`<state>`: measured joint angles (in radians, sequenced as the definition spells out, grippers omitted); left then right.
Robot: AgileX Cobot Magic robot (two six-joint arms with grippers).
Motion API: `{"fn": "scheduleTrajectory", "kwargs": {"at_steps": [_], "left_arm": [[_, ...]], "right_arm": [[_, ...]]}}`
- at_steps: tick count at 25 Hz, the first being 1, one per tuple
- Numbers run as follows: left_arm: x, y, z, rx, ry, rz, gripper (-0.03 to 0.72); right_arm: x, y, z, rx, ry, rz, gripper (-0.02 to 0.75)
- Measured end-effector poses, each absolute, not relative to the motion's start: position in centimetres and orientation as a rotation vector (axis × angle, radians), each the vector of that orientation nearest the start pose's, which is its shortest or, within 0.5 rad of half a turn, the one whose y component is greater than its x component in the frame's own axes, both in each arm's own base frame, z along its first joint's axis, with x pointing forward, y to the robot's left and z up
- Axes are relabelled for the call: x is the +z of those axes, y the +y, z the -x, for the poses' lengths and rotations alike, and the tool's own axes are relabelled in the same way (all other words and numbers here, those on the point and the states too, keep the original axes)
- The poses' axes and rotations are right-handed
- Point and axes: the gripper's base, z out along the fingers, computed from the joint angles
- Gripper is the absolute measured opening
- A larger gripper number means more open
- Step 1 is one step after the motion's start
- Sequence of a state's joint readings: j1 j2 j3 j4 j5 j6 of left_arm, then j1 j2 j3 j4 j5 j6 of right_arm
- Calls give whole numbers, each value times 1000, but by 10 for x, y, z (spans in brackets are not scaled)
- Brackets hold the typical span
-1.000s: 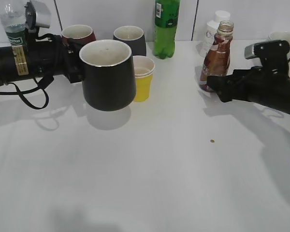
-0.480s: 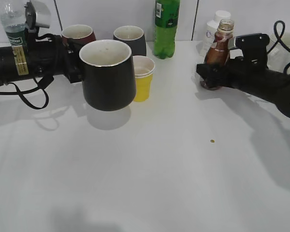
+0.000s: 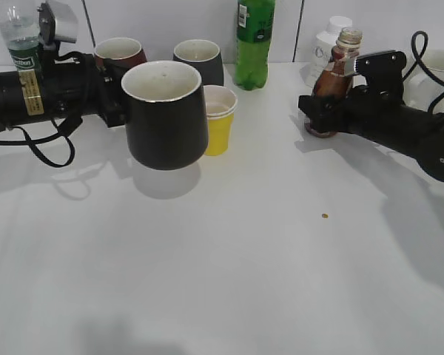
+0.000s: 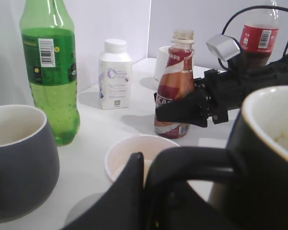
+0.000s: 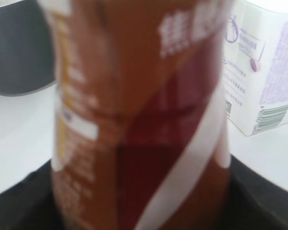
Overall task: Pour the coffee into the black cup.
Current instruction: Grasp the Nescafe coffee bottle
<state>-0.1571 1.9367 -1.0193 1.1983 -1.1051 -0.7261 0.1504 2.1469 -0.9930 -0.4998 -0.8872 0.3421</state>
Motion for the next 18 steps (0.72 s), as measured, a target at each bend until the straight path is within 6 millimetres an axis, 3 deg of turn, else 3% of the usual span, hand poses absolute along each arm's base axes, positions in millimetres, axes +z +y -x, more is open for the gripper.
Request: {"fn": "scheduleTrajectory", "kwargs": {"at_steps": [13,16,18], "left_arm": [[193,-134,-354,-893,1491,-942,39],[193,-135,-352,-911,1474,-967,39],[193,-136,-351,-920,1466,-975,39]], "right_arm": [[109,96,-397,461,1768,421,533],[118,97,-387,459,1760,485,533],[136,98,-376,444,1717,564,533]]}}
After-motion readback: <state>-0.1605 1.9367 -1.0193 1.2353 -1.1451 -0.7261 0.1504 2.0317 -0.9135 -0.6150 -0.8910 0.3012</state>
